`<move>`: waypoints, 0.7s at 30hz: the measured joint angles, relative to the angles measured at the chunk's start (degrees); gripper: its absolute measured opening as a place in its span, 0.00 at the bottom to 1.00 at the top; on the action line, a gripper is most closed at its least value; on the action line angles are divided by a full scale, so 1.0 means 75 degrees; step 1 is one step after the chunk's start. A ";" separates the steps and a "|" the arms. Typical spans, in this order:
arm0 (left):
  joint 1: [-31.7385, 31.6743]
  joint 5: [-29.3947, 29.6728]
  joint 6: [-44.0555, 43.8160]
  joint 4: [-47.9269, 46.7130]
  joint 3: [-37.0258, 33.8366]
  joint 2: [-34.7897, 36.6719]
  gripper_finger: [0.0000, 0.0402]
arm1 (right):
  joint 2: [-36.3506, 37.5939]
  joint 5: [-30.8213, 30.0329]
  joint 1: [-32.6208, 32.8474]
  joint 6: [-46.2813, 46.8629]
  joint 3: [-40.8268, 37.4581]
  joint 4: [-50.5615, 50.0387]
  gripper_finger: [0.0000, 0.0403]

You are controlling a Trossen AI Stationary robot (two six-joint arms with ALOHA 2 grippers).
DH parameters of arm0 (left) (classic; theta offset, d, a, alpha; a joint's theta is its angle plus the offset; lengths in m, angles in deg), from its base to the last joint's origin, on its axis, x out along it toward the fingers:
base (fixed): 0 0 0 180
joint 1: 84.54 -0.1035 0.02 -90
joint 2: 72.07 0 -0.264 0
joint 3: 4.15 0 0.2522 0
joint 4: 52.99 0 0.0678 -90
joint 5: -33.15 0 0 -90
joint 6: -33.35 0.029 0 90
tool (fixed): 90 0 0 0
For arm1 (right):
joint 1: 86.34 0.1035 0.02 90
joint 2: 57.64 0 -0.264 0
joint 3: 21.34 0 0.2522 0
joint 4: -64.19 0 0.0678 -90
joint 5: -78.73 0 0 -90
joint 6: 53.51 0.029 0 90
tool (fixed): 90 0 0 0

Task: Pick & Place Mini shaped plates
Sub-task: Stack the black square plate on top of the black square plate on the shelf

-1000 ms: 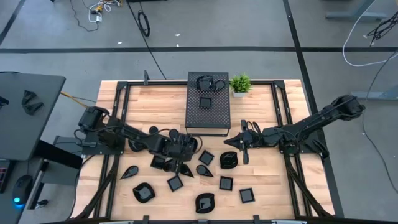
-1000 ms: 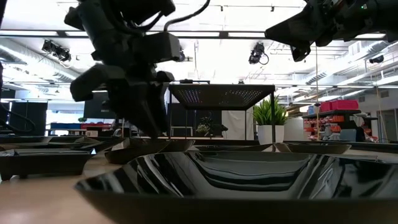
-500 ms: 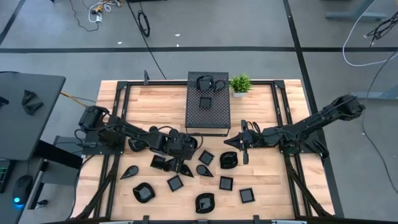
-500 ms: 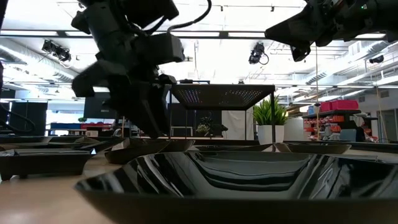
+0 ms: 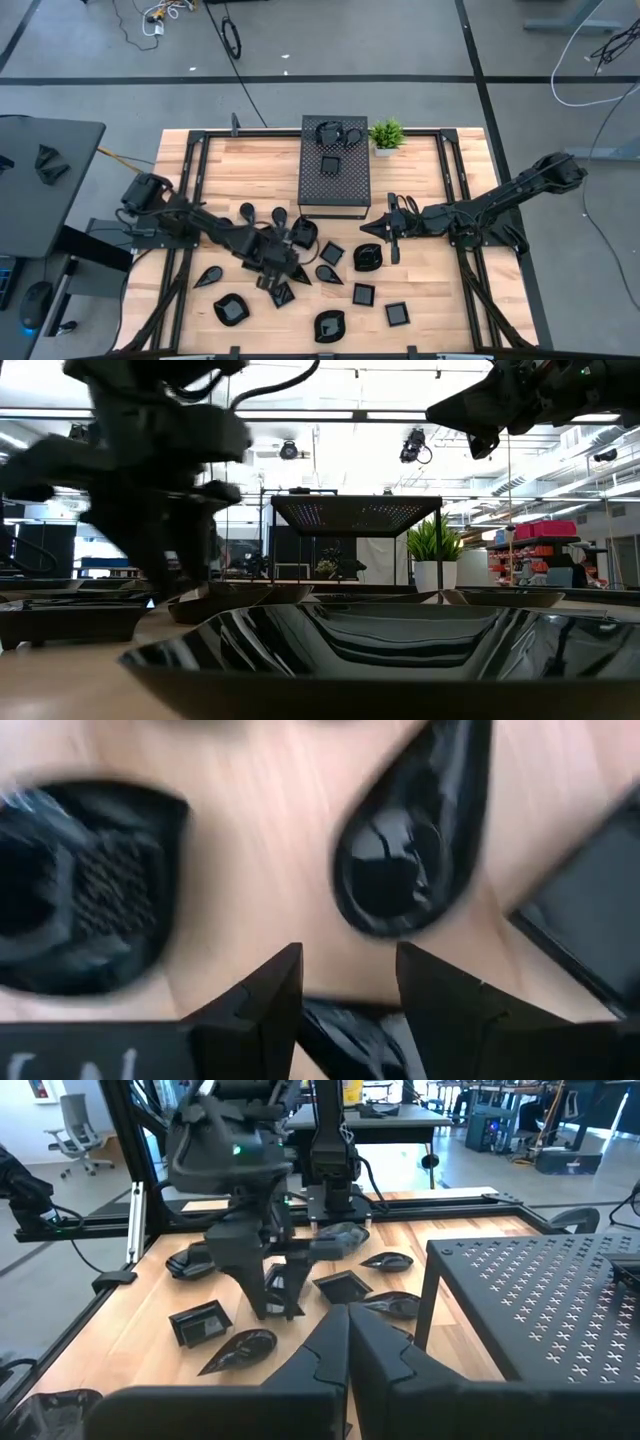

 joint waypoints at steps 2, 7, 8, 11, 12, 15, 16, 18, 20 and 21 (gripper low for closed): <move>0.0180 -0.0140 -0.0568 -0.0769 0.0032 0.0144 0.42 | 0.0001 0.0000 0.0001 0.0000 0.0000 0.0002 0.02; 0.0768 -0.0383 -0.2009 -0.2397 0.0241 0.0557 0.42 | 0.0000 -0.0141 -0.0016 -0.0049 0.0000 0.0062 0.02; 0.0909 -0.0394 -0.2263 -0.2611 0.0269 0.0614 0.42 | 0.0000 -0.0202 -0.0016 -0.0054 0.0000 0.0071 0.02; 0.1364 -0.0419 -0.2934 -0.3328 0.0272 0.0832 0.42 | -0.0001 -0.0294 -0.0034 -0.0056 0.0000 0.0130 0.02; 0.1489 -0.0492 -0.3178 -0.3555 0.0272 0.0860 0.42 | -0.0003 -0.0291 -0.0036 -0.0058 0.0000 0.0134 0.02; 0.1819 -0.0754 -0.3921 -0.4206 0.0269 0.0886 0.42 | -0.0003 -0.0291 -0.0036 -0.0061 0.0000 0.0148 0.02; 0.1914 -0.0761 -0.4127 -0.4350 0.0245 0.0897 0.42 | -0.0003 -0.0291 -0.0036 -0.0064 0.0000 0.0143 0.02; 0.2044 -0.0771 -0.4449 -0.4316 0.0101 0.0898 0.42 | -0.0003 -0.0291 -0.0036 -0.0082 0.0000 0.0145 0.02; 0.2079 -0.0762 -0.4853 -0.4055 -0.0149 0.0898 0.42 | -0.0003 -0.0291 -0.0036 -0.0102 0.0000 0.0138 0.02; 0.2063 -0.0756 -0.5078 -0.3872 -0.0299 0.0898 0.42 | -0.0003 -0.0291 -0.0036 -0.0108 0.0000 0.0134 0.02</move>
